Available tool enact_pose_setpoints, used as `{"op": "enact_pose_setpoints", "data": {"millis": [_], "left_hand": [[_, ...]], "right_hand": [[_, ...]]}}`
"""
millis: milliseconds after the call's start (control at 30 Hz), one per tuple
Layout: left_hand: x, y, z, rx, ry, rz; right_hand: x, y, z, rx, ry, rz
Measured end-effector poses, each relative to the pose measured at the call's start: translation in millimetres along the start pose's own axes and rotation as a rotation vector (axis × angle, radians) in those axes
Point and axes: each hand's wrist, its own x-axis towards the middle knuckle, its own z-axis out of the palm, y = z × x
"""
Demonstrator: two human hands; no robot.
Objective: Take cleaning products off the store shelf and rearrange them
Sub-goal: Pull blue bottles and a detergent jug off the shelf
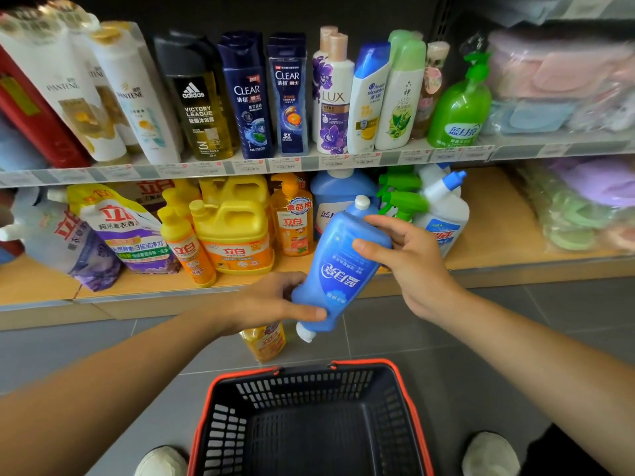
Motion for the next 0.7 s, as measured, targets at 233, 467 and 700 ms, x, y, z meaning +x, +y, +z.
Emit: {"op": "enact_pose_setpoints", "data": {"millis": [233,467,700], "left_hand": [[14.7,-16.3,0.9,-0.191,0.340,0.039],[39.0,-48.3,-28.4,0.434,0.610,0.018],[71.8,-91.3,-29.0,0.816,0.472,0.098]], "right_hand": [[43.8,16.2,-16.9,-0.417,-0.030,0.007],[107.0,26.3,-22.1,-1.142,-0.152,-0.243],[160.4,38.0,-26.9,-1.735,-0.317,-0.283]]}}
